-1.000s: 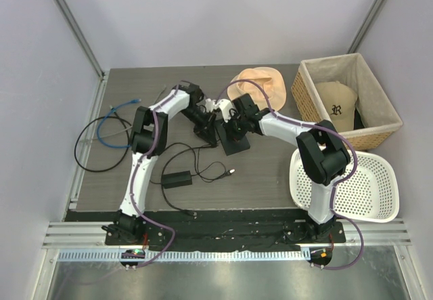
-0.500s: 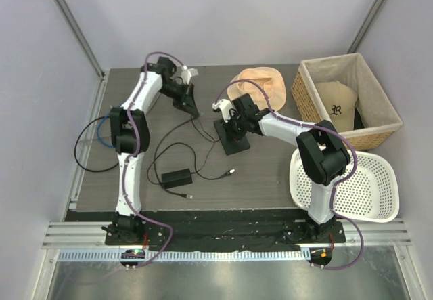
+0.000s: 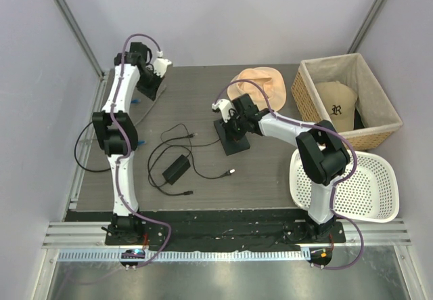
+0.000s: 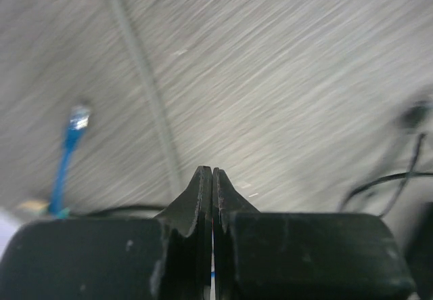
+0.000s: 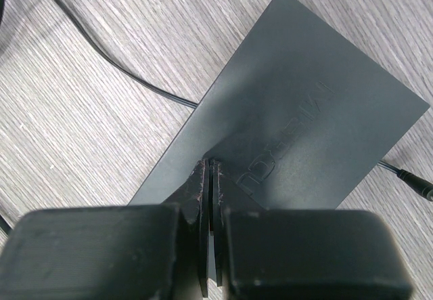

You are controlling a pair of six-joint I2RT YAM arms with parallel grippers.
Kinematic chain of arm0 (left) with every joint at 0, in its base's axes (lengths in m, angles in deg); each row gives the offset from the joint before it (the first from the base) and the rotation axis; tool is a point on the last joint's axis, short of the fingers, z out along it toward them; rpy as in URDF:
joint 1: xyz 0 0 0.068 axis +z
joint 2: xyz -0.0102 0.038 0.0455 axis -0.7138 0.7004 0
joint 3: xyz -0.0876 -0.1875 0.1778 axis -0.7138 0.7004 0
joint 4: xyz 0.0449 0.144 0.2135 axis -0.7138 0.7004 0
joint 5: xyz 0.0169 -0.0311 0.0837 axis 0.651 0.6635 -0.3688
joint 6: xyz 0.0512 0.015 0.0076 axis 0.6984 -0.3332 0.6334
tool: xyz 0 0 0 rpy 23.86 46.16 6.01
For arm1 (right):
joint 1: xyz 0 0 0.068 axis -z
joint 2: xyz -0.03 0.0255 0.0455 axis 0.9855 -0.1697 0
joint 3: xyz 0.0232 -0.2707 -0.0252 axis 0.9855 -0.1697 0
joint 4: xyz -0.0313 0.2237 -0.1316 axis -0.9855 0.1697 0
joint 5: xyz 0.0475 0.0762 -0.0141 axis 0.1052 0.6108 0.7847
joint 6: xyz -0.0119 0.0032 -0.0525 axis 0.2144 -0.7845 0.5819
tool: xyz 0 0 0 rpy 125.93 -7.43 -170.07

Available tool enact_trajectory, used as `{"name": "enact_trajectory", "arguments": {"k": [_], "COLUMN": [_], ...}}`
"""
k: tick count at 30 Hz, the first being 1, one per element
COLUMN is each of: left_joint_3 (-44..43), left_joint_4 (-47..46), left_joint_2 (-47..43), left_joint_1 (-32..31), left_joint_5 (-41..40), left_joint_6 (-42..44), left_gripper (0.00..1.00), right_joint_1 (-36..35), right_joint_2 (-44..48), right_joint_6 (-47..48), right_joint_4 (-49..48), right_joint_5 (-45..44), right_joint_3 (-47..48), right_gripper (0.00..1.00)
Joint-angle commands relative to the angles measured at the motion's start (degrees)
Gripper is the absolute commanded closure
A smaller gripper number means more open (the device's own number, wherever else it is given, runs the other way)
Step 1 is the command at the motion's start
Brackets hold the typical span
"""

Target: Pull the plug from the switch port

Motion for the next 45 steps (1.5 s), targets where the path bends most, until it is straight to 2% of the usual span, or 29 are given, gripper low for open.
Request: {"name": "enact_trajectory", "arguments": {"k": [1,2,3,5,7,8,10,11,12,14,20,24,35,36,37,38,39,42,44,45], "left_joint_3": [0.5,0.8,0.5,1.3,5.3,13.0,21.6,29.5,33.1,40.4,49.4,52.3,53.3,53.4,53.5,53.5,53.4,52.1,50.8,50.5], "left_joint_4": [-2.2,-2.6,-1.4,2.1,5.7,5.4,2.2,0.8,-1.3,-2.1,-6.0,-11.2,-12.7,-12.3,-12.0,-10.9,-10.3,-7.4,-4.9,-3.9], "left_joint_2": [-4.1,-4.4,-4.5,-6.0,-8.9,-12.9,-17.7,-19.7,-23.6,-25.8,-27.3,-26.4,-20.3,-20.1,-20.0,-20.1,-20.5,-22.6,-24.3,-26.2], "left_joint_1": [-0.4,-0.4,-0.3,0.3,2.0,3.7,6.3,6.6,6.7,6.7,5.4,3.7,2.8,2.7,2.8,2.8,2.8,2.8,2.8,2.8], "left_joint_5": [-14.1,-14.8,-14.8,-11.9,-3.5,-0.5,6.0,7.0,7.5,10.8,14.3,9.5,5.1,5.1,5.3,5.5,5.7,5.1,1.2,-0.1], "left_joint_6": [8.8,7.5,6.0,0.5,-3.2,-6.4,-8.0,-8.1,-7.8,-7.3,-10.6,-11.6,-8.8,-8.5,-8.1,-7.6,-6.6,-4.1,-1.7,2.3], "left_gripper": [1.00,0.99,0.89,0.62,0.56,0.53,0.51,0.50,0.50,0.50,0.44,0.43,0.51,0.54,0.63,0.69,0.81,1.00,1.00,1.00], "right_joint_1": [-1.1,-1.2,-1.2,-1.2,-1.2,-1.2,-1.2,-1.2,-1.2,-1.2,-1.2,-1.3,-1.4,-1.4,-1.5,-1.4,-1.5,-1.6,-1.6,-1.6], "right_joint_2": [-4.1,-4.0,-4.0,-3.4,-2.8,-2.5,-2.2,-2.2,-2.3,-2.7,-4.5,-5.0,-4.6,-4.5,-4.5,-4.5,-4.5,-4.6,-4.6,-4.5], "right_joint_6": [0.8,0.9,1.0,1.7,2.1,2.1,1.9,1.8,1.3,1.2,0.4,0.2,0.3,0.3,0.3,0.3,0.3,0.3,0.3,0.3], "right_joint_4": [6.0,6.0,5.9,5.7,5.1,5.0,5.0,5.0,5.0,5.0,6.0,6.1,5.8,5.8,5.8,5.8,5.8,5.8,5.8,5.7], "right_joint_5": [-3.0,-3.0,-3.0,-3.3,-4.2,-4.2,-4.0,-3.7,-3.6,-3.3,-2.7,-2.5,-2.5,-2.6,-2.7,-2.7,-2.7,-2.8,-2.9,-2.9], "right_joint_3": [-2.5,-2.6,-2.6,-3.0,-3.8,-4.0,-4.5,-4.6,-4.6,-4.2,-1.8,-1.2,-1.5,-1.6,-1.6,-1.6,-1.6,-1.6,-1.6,-1.6], "right_gripper": [0.99,0.99,0.99,0.99,0.99,0.99,0.99,0.99,0.99,0.99,0.99,0.99,0.99,0.99,0.99,0.99,0.99,0.99,0.99,0.99]}}
